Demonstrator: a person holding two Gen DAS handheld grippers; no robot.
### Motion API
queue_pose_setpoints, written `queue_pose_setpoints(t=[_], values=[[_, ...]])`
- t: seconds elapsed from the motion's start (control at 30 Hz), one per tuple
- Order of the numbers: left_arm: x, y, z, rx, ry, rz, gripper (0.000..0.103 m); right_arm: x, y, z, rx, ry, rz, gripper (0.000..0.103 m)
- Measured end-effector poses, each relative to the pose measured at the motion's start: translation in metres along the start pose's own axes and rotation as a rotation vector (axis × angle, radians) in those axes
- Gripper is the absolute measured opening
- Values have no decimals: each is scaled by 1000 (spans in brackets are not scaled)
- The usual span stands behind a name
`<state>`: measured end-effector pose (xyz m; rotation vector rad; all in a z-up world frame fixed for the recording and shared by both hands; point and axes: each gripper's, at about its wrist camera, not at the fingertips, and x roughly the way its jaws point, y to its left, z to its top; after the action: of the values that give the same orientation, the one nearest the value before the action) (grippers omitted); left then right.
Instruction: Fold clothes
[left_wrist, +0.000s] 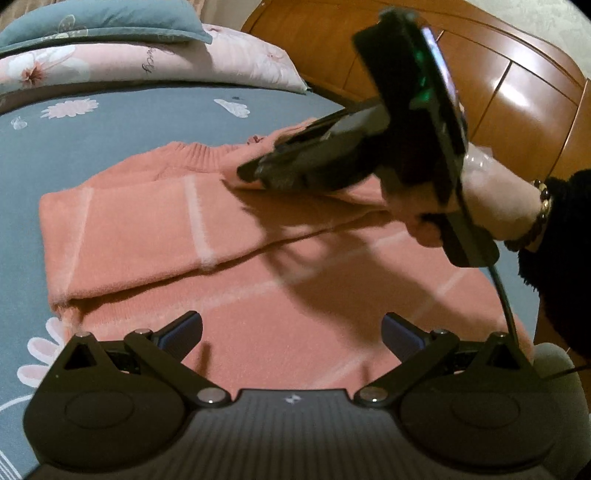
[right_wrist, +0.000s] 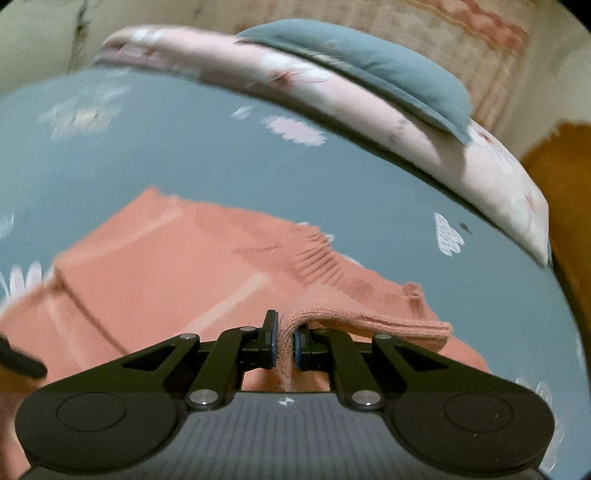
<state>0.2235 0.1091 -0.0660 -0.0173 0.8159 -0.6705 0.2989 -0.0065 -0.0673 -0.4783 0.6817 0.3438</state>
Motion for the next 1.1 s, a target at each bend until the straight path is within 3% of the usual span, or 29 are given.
queue_pose_setpoints(t=[0.2,0.5,0.6,0.7,0.87,1.1], values=[[5,4,-3,-14,23,18,102,10,31,-9,-150,20,-7,28],[10,3,-4,-14,40,27,102,17,42,-10,-168,0,-6,29],[10,4,-4,-20,42,32,102,18,45,-9,-178,-7,-12,24],[8,6,-4,-28,42,37,102,19,47,-7,-151,-19,-11,13],[6,9,-6,-41,36,42,102,20,36,4,-13,-48,-2,12],[9,10,-3,-46,38,41,102,15,27,-3,12,17,101,31]])
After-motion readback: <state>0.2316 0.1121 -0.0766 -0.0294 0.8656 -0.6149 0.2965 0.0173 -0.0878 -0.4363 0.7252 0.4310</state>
